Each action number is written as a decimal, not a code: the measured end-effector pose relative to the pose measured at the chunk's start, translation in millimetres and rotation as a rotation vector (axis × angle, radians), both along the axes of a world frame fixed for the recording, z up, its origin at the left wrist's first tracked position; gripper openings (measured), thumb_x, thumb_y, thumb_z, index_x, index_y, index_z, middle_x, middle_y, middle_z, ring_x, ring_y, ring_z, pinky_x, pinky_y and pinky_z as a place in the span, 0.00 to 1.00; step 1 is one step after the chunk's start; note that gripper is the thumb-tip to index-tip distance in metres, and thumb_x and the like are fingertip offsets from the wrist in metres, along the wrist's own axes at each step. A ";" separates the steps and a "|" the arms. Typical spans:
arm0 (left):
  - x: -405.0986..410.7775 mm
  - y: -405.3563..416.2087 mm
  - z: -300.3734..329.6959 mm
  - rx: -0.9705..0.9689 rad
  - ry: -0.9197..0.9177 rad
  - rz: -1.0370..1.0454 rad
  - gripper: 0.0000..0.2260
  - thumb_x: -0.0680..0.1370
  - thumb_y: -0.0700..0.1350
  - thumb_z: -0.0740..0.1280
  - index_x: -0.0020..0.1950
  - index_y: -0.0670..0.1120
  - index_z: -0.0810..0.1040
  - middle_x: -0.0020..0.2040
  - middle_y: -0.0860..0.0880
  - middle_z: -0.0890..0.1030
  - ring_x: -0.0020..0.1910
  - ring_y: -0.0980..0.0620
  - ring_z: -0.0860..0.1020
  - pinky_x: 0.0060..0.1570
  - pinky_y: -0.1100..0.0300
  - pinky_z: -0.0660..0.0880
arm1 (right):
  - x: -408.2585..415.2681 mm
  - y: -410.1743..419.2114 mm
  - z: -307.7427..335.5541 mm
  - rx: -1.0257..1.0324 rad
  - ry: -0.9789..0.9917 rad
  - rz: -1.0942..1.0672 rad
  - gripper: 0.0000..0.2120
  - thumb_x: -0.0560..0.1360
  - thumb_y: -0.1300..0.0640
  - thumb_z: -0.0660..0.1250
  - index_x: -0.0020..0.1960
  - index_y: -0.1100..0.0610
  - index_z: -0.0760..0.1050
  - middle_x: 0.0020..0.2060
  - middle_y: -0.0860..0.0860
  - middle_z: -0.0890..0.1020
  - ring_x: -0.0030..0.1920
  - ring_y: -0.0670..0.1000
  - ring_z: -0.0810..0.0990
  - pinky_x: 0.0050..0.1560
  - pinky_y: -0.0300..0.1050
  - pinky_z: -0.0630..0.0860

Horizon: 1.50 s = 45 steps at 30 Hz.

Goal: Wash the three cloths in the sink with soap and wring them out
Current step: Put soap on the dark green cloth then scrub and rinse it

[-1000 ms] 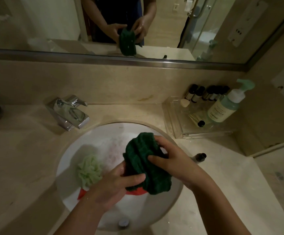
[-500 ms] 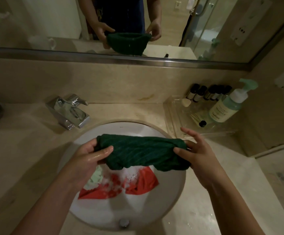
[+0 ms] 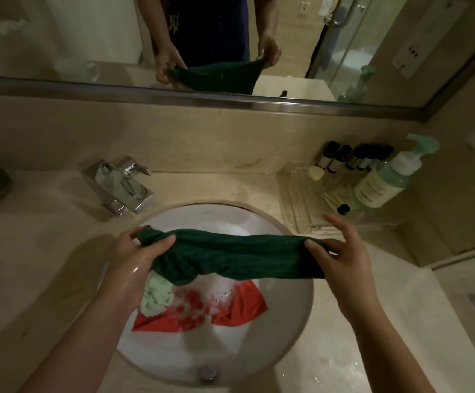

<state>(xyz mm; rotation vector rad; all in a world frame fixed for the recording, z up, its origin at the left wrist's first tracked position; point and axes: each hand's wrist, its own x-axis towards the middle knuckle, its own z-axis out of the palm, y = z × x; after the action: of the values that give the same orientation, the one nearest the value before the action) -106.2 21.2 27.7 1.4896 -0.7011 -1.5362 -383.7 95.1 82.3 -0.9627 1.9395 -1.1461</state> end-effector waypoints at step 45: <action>-98.8 65.0 -21.0 0.375 0.511 -0.038 0.17 0.72 0.38 0.68 0.61 0.42 0.79 0.54 0.42 0.84 0.54 0.41 0.82 0.50 0.46 0.78 | 7.9 67.6 -88.0 -0.150 0.034 0.041 0.13 0.75 0.61 0.68 0.48 0.43 0.80 0.48 0.42 0.83 0.49 0.47 0.81 0.50 0.46 0.79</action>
<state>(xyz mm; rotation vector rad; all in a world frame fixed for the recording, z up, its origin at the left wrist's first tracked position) -205.0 86.2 6.7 1.2563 -0.1461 -2.0516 -375.8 162.7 -5.7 -1.1022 1.8726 -1.2742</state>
